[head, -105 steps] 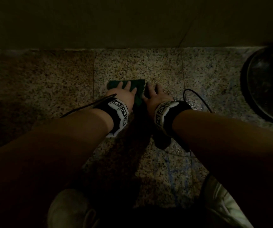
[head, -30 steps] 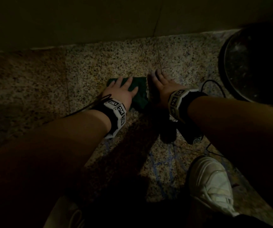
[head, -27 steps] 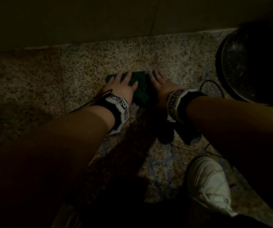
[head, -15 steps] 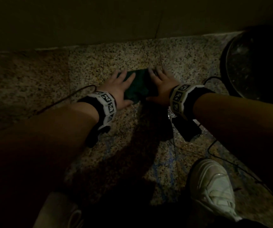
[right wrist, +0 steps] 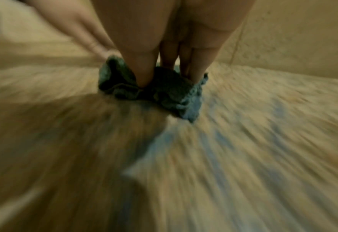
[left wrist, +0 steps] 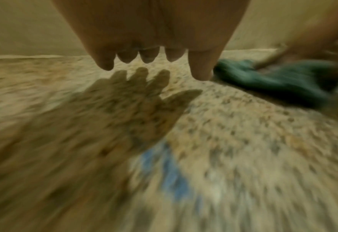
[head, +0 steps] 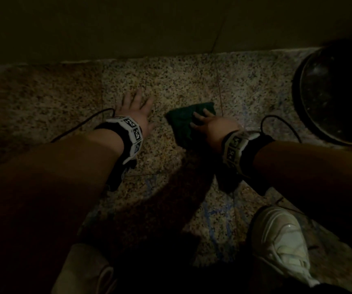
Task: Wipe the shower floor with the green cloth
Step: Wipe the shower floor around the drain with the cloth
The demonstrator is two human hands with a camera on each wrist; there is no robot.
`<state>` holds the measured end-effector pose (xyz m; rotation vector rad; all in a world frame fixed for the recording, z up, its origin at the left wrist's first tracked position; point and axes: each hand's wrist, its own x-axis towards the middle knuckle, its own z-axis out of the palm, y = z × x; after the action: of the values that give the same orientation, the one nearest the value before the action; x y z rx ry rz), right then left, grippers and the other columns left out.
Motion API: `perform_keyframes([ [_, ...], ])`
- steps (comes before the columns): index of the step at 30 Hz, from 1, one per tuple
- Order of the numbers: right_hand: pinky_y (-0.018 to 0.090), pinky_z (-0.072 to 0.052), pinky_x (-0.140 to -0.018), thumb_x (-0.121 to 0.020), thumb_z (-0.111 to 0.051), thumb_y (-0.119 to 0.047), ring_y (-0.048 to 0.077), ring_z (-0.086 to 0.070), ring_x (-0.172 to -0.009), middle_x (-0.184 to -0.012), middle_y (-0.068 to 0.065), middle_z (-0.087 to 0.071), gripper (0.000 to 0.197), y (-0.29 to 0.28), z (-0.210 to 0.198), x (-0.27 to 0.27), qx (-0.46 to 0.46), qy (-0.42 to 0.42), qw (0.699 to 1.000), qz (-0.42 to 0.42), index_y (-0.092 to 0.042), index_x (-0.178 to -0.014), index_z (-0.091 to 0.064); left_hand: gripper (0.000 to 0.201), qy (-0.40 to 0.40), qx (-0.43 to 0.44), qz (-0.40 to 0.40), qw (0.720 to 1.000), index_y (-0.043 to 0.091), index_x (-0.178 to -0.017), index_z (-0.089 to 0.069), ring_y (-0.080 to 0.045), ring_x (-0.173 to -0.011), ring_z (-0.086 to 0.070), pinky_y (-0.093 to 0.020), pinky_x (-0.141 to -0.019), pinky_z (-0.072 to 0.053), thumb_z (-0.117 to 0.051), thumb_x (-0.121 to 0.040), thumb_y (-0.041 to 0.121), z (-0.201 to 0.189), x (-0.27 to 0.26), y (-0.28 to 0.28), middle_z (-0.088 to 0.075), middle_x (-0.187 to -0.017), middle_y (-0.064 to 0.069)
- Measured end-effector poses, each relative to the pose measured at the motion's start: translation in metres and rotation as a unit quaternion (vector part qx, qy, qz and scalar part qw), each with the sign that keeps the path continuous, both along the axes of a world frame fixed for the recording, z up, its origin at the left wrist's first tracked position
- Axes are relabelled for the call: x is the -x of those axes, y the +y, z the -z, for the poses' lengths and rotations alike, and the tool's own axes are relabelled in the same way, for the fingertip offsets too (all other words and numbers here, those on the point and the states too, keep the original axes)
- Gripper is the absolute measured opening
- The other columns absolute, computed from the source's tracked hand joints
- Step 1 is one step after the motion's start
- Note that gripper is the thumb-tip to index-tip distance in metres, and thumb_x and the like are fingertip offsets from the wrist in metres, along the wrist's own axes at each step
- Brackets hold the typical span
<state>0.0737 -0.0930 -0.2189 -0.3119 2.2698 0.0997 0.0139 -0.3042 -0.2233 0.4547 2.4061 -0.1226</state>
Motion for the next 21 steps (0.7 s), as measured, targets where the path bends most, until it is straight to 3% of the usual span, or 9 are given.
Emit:
perform_keyframes([
  [3, 0.044, -0.036, -0.108, -0.102, -0.040, -0.021, 0.018, 0.004, -0.147, -0.159, -0.006, 0.009, 0.058, 0.016, 0.006, -0.025, 0.000, 0.018, 1.000, 0.002, -0.034, -0.151, -0.011, 0.074, -0.005, -0.007, 0.013, 1.000, 0.032, -0.150, 0.009, -0.031, -0.144, 0.014, -0.047, -0.116, -0.001, -0.037, -0.096, 0.053, -0.003, 0.004, 0.013, 0.018, -0.157, -0.002],
  [9, 0.041, -0.042, -0.102, -0.100, -0.041, -0.012, 0.019, 0.006, -0.147, -0.159, -0.006, 0.013, 0.066, 0.016, 0.000, -0.011, -0.030, 0.010, 0.999, -0.040, -0.035, -0.151, -0.005, 0.075, -0.026, 0.009, 0.019, 0.999, 0.034, -0.149, 0.012, -0.031, -0.143, 0.015, -0.044, -0.117, -0.001, -0.037, -0.096, 0.054, 0.002, -0.003, 0.021, 0.027, -0.154, -0.003],
  [12, 0.039, -0.038, -0.104, -0.101, -0.038, -0.015, 0.019, 0.005, -0.147, -0.159, -0.006, 0.012, 0.063, 0.020, -0.007, 0.000, -0.032, 0.015, 0.998, -0.059, -0.033, -0.151, -0.006, 0.075, -0.029, 0.016, 0.021, 0.999, 0.034, -0.148, 0.014, -0.031, -0.143, 0.017, -0.046, -0.118, -0.002, -0.035, -0.095, 0.056, 0.004, -0.003, 0.020, 0.027, -0.154, -0.003],
  [16, 0.047, -0.023, -0.114, -0.100, -0.042, -0.008, 0.024, 0.009, -0.146, -0.159, -0.003, 0.013, 0.067, 0.014, -0.005, 0.032, -0.020, -0.004, 1.000, 0.000, -0.030, -0.152, -0.006, 0.075, -0.036, 0.025, 0.013, 0.999, 0.034, -0.148, 0.014, -0.031, -0.143, 0.018, -0.047, -0.118, -0.002, -0.036, -0.096, 0.054, 0.004, -0.002, 0.022, 0.029, -0.154, -0.002],
  [21, 0.046, -0.027, -0.113, -0.101, -0.042, -0.015, 0.023, 0.004, -0.147, -0.160, -0.004, 0.007, 0.060, 0.018, 0.001, 0.024, -0.008, 0.034, 0.999, 0.016, -0.031, -0.151, -0.013, 0.076, -0.036, 0.020, 0.006, 0.999, 0.031, -0.149, 0.014, -0.032, -0.143, 0.018, -0.047, -0.117, 0.001, -0.033, -0.095, 0.057, 0.001, -0.006, 0.026, 0.028, -0.154, -0.004],
])
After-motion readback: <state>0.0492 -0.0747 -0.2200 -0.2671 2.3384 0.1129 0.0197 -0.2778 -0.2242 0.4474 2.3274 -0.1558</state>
